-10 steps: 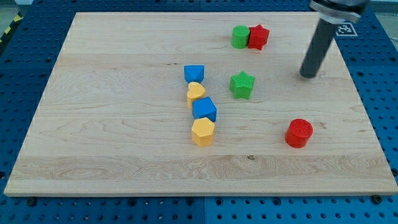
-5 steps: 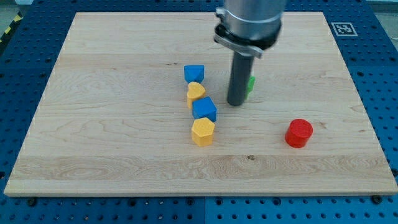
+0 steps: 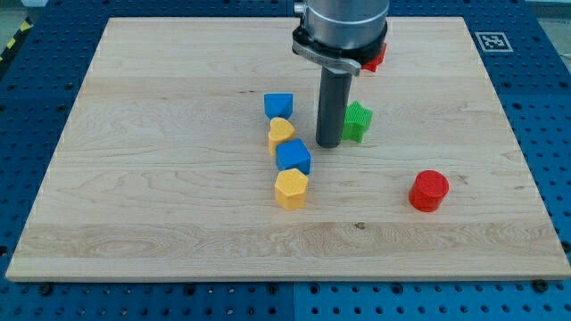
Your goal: Move the green star towards the top center
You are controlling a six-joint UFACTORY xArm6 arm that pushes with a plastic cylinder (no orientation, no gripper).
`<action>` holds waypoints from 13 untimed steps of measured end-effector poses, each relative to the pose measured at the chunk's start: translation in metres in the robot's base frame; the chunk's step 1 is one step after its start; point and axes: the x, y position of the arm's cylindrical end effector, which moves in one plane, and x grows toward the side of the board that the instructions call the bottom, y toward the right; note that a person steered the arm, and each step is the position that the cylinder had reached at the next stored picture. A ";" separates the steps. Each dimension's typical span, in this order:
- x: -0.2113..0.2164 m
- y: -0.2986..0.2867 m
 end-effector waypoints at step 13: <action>-0.085 0.034</action>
